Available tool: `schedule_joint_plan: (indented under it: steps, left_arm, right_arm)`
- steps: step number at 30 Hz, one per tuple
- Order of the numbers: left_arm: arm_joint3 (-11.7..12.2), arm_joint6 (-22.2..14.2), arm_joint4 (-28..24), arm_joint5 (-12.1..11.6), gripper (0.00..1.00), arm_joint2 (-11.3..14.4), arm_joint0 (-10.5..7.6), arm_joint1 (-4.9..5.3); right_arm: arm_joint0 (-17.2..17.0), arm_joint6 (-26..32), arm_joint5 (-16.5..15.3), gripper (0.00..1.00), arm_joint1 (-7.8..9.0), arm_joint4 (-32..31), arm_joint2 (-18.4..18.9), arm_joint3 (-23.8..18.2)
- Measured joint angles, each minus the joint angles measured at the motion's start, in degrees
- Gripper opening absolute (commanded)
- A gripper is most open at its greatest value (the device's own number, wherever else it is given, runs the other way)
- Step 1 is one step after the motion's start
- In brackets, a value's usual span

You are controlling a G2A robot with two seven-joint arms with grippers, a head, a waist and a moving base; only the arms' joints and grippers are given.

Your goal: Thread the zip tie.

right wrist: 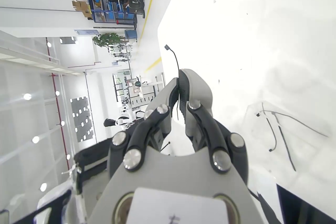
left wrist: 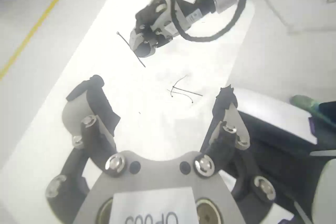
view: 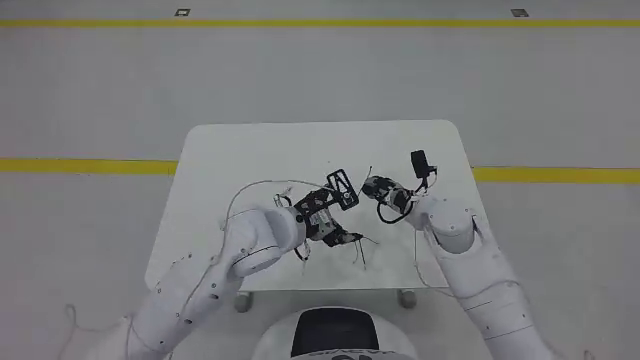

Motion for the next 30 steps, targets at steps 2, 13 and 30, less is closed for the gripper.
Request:
schedule_joint_plan:
  steps: [2,13,30]
  left_arm:
    - [0.68,0.37,2.89,0.00,1.00,2.49,-1.42,0.21]
    - [1.55,1.67,5.20,0.06,1.00,3.35,-1.75,0.31]
    - [3.80,11.32,21.83,3.42,1.00,6.27,-0.23,0.63]
  right_arm:
    - [0.30,-0.53,1.13,0.00,-0.13,1.26,-0.35,-0.02]
    - [0.24,-1.50,1.07,0.00,-0.23,2.28,-0.62,0.04]
    - [0.48,0.68,1.45,0.00,-0.26,11.57,0.47,1.53]
